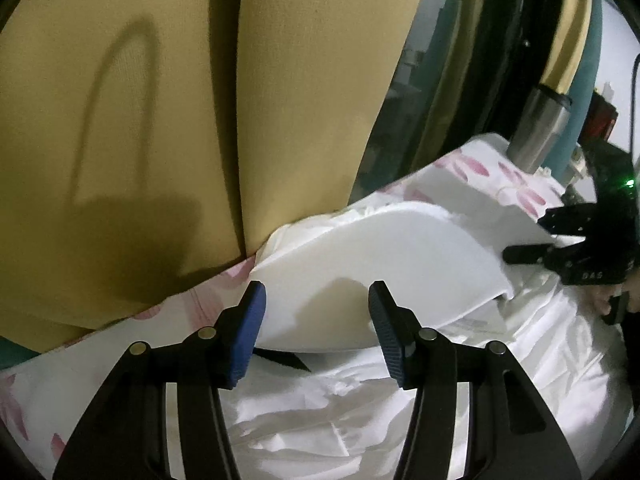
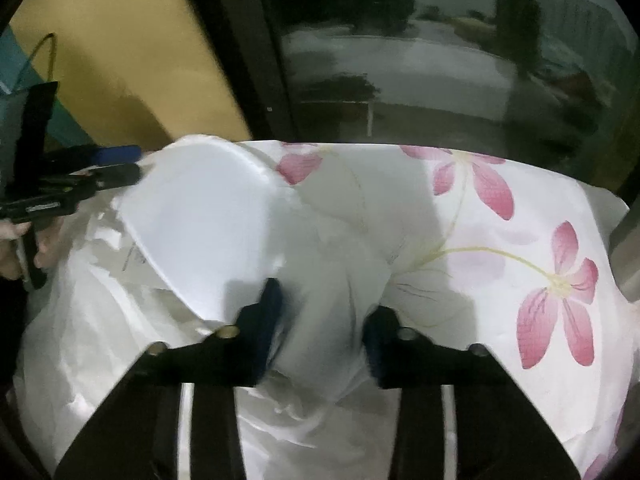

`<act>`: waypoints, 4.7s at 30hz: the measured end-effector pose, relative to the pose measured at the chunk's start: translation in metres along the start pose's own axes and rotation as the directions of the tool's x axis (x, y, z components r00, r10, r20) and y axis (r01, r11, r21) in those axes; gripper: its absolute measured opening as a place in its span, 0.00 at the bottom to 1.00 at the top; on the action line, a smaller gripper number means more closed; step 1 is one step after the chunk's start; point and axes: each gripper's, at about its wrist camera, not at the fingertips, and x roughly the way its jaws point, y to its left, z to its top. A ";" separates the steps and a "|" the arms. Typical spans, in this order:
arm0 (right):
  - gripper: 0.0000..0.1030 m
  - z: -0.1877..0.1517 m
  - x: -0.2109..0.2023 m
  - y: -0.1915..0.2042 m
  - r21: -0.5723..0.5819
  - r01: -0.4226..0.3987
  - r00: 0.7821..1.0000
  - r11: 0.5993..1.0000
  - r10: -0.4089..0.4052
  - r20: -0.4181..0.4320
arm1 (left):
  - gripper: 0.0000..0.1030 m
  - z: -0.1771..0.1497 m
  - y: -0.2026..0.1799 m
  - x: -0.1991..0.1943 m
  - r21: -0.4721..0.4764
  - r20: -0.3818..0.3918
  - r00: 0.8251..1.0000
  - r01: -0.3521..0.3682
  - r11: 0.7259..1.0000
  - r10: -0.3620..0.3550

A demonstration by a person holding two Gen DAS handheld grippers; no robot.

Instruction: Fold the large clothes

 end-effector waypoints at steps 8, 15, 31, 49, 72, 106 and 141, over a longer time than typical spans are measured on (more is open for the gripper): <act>0.20 0.005 -0.017 0.015 -0.113 0.083 0.994 0.990 -0.075 0.073 | 0.55 -0.003 -0.008 0.011 0.071 -0.009 0.999 -0.037 0.997 0.038; 0.20 0.010 -0.033 0.013 -0.131 0.096 0.987 0.987 -0.077 0.143 | 0.55 -0.005 -0.011 0.016 0.089 -0.005 0.999 -0.036 0.995 0.037; 0.20 0.017 -0.037 0.023 -0.182 0.159 0.970 0.970 -0.119 0.212 | 0.59 -0.011 -0.006 0.016 0.091 0.005 1.000 -0.031 0.995 0.031; 0.16 -0.006 -0.072 0.070 -0.304 0.363 0.904 0.881 -0.255 0.343 | 0.00 -0.020 -0.026 -0.052 0.178 0.170 0.985 -0.022 0.984 -0.009; 0.20 -0.025 -0.053 0.044 -0.276 0.166 0.977 0.947 -0.120 0.176 | 0.61 0.007 0.011 0.023 0.041 -0.075 0.979 0.195 0.980 -0.192; 0.17 -0.097 -0.072 0.152 -0.522 0.514 0.841 0.681 -0.279 0.464 | 0.15 -0.075 -0.054 -0.077 0.299 0.163 0.972 0.113 0.947 -0.167; 0.18 -0.106 -0.038 0.162 -0.523 0.716 0.695 0.463 -0.393 0.603 | 0.17 -0.053 -0.056 -0.054 0.347 0.081 0.979 0.147 0.926 -0.185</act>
